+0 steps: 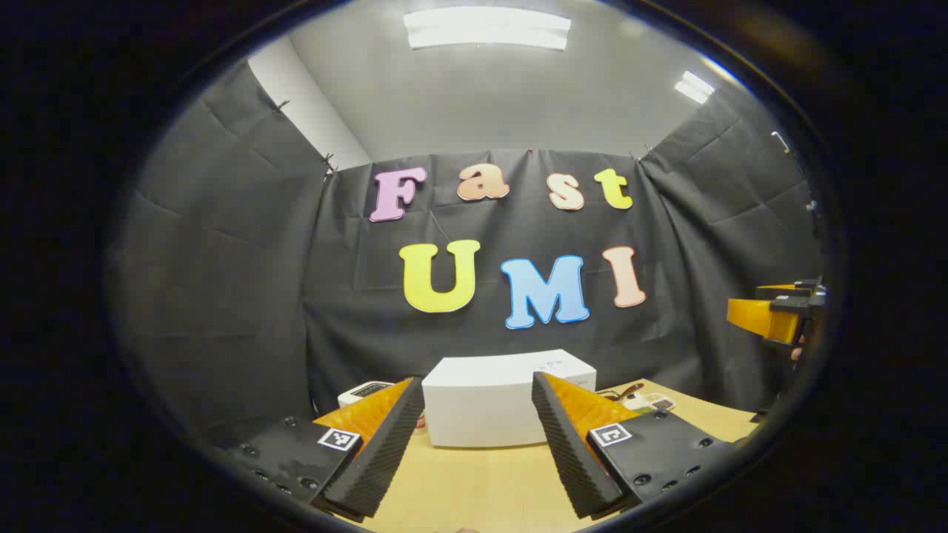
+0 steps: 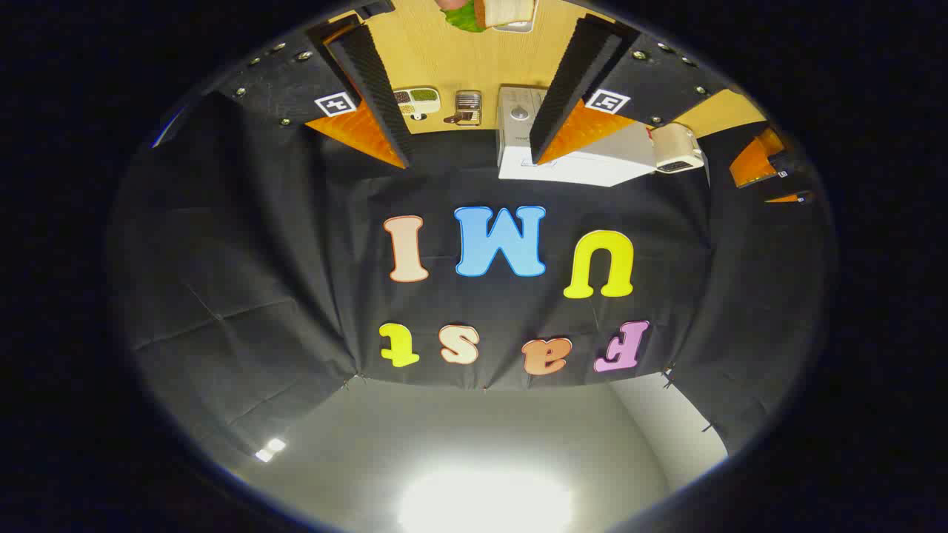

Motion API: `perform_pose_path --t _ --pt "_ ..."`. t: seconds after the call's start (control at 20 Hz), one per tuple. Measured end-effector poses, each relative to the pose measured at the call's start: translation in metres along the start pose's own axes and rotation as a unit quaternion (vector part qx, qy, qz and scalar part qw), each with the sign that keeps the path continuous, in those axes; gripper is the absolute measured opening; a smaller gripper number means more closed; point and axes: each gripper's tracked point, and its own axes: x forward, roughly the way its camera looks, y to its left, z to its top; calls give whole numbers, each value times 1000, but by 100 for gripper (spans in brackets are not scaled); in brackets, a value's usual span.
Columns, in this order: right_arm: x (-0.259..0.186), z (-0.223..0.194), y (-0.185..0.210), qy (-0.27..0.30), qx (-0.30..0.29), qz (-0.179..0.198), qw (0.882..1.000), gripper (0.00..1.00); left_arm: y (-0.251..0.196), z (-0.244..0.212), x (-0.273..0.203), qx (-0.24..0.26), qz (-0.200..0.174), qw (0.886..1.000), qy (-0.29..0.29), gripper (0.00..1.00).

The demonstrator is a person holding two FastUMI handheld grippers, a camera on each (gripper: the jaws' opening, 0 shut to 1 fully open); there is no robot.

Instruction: Open the microwave oven with the left hand, put the food in, and close the microwave oven.

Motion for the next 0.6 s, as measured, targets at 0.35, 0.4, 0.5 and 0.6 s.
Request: perform_pose_path --t 0.35,0.4,0.5,0.6 --pt "-3 4 -10 -6 4 4 1000 96 3 -2 -2 3 16 1000 5 96" --pt "-3 4 -11 -6 5 6 1000 96 2 -1 -2 6 18 1000 4 96" --pt "-2 0 -15 -1 6 9 1000 96 -2 -1 -1 7 21 1000 6 96" --pt "0 -1 -18 2 10 15 1000 96 -8 0 0 6 25 1000 6 96"
